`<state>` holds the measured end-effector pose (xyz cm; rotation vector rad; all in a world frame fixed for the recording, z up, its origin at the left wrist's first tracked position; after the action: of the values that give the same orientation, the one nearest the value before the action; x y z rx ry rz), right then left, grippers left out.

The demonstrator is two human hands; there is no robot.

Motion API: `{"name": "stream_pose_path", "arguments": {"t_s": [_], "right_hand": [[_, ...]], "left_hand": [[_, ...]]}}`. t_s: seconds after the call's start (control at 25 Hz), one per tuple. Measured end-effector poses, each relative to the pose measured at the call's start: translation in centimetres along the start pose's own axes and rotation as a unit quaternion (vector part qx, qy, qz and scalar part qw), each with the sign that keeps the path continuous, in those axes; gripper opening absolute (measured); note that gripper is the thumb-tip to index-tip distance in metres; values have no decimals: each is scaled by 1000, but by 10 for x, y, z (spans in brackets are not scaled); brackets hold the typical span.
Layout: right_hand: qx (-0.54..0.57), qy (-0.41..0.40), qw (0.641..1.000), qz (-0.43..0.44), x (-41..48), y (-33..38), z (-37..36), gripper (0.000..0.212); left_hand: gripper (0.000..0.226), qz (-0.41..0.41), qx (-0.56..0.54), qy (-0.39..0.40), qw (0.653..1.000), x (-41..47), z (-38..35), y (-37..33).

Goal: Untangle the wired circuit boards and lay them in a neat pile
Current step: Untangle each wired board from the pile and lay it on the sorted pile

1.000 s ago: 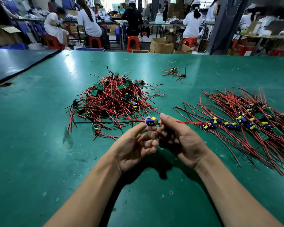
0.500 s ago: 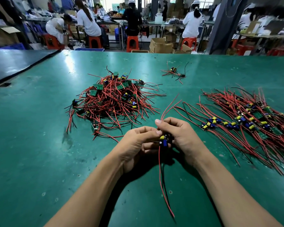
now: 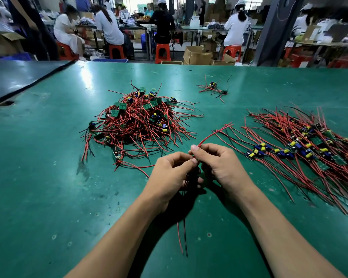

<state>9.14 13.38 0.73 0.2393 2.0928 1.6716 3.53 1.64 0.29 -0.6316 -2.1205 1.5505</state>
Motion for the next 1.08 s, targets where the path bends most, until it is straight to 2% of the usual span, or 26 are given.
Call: {"name": "stream_pose_path", "arguments": {"t_s": [0.16,0.28,0.36,0.56,0.72,0.88,1.0,1.08], "right_hand": [[-85,-11,996,41,3,-1,3,17],[-119,-30,992,39,8,-3,4,16],[-125,-65,989,31,12,-5,6,14],[-16,-113,993,1,17,-6,9,10],[64,-115,991,-18,16,-1,12,9],[170,-74,980,-68,16,6,16,23],[260,-23,956,-131,16,10,17,33],[286,-3,948,-141,16,11,19,33]], "left_hand": [[17,-67,81,-53,993,1,1,6],[18,-126,225,-59,964,2,3,9],[17,-138,273,-53,951,2,3,9],[15,-76,199,25,977,0,4,5],[14,-52,176,72,980,-2,6,1],[11,-34,130,82,988,-3,6,-3],[13,-40,134,91,986,-4,5,-4],[14,-41,138,95,985,-5,4,-5]]}}
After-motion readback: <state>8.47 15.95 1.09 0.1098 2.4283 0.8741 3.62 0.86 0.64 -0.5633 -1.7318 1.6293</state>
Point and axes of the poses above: each hand's wrist, its own x-axis towards the middle knuckle, its own z-axis out of the back of the hand, y = z × x, the point moved 1 cm from there along x, towards the middle knuckle, and after that the axes turned 12 degrees about -z, right-handed, at the moved point
